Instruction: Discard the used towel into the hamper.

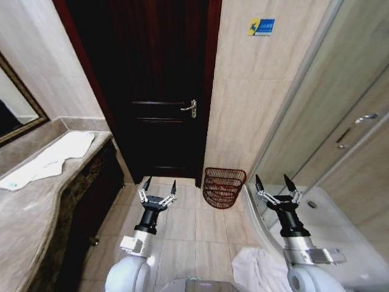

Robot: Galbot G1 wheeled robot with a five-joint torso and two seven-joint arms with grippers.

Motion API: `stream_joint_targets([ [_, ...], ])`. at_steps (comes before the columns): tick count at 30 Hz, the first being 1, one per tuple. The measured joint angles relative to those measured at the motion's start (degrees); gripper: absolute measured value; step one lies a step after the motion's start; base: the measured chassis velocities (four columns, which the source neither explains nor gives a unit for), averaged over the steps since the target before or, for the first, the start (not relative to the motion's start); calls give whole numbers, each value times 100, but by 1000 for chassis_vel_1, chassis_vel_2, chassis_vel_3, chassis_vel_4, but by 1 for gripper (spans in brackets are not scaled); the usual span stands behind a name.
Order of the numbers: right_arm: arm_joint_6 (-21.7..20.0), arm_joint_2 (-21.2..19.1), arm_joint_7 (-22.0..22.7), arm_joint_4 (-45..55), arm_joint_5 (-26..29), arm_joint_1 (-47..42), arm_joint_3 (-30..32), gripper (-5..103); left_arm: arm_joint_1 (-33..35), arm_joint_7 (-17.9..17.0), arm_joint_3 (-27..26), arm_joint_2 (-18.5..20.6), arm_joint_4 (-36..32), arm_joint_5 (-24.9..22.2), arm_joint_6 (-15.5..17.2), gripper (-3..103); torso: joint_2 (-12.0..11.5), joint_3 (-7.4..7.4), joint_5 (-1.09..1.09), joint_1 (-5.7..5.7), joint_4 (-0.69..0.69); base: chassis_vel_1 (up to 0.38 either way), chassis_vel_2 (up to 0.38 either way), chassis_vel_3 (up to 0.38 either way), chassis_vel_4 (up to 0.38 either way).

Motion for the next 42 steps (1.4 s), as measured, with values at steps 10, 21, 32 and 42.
stream_joint_targets([
  [10,115,-6,274,32,12,76,74,100,-145,-160,-111,0,-2,-332,167,93,0,-1,4,-3,-1,-63,66,64,-65],
  [21,147,44,401,60,-33,122,75,100,-114,-259,-139,0,-174,-482,245,96,1,-2,3,-4,-1,72,23,24,60],
  [32,213,61,504,-33,-109,178,119,100,-173,-295,-185,0,-103,-356,264,96,1,-1,3,-2,-1,87,95,102,85],
  [42,65,54,638,-57,-150,236,207,100,-256,-411,-198,0,-102,-143,395,96,1,-1,3,-2,-1,134,122,109,126],
])
